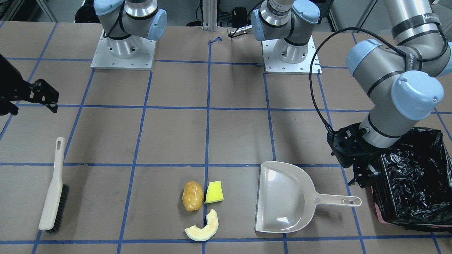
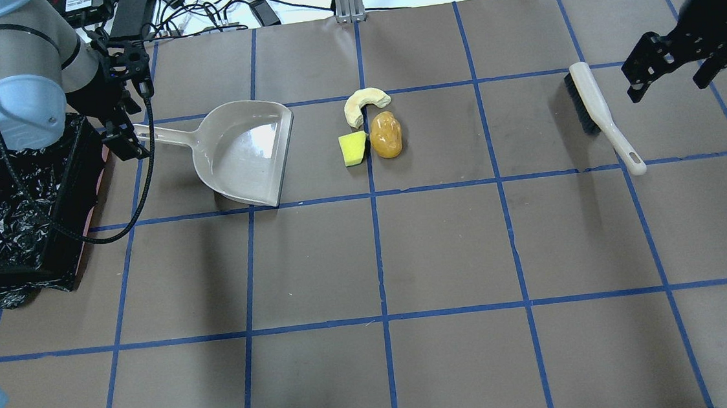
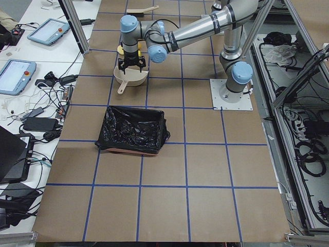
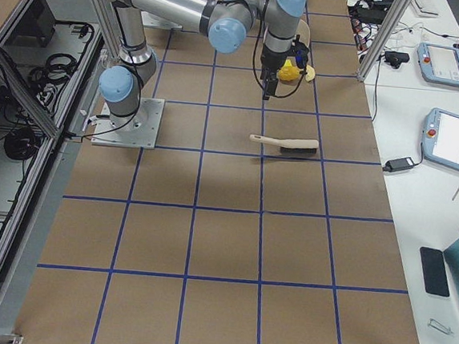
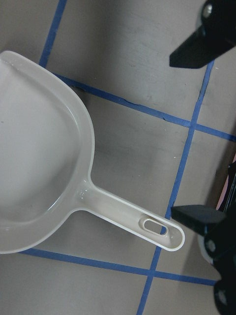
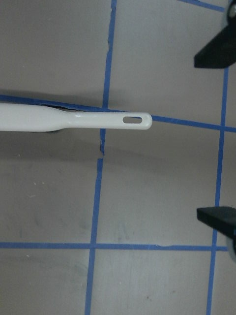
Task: Sweep and dump trash into bin
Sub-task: 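Close the left gripper on the dustpan handle while the right gripper grasps the brush handle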
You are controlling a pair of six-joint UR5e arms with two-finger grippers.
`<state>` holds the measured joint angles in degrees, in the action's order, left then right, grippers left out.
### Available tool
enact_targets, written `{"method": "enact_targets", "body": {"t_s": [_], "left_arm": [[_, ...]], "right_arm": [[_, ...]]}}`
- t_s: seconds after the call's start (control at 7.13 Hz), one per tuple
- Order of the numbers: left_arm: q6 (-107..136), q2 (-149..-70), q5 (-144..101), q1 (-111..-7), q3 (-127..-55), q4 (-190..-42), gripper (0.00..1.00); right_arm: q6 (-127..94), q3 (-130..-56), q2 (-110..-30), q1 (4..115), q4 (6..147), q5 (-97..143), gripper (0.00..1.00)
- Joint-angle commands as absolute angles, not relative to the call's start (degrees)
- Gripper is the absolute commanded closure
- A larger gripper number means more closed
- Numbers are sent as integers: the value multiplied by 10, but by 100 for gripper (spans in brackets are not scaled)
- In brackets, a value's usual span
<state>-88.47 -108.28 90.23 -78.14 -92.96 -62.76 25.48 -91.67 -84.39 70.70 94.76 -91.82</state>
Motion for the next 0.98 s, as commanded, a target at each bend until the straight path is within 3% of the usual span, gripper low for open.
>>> {"method": "enact_targets", "body": {"t_s": [0.0, 0.84], "left_arm": [[-903, -1118, 903, -781, -930, -587, 0], [-1027, -1174, 900, -767, -928, -561, 2]], "right_arm": [[294, -917, -781, 675, 999, -916, 0], [287, -973, -694, 676, 1085, -914, 0]]}}
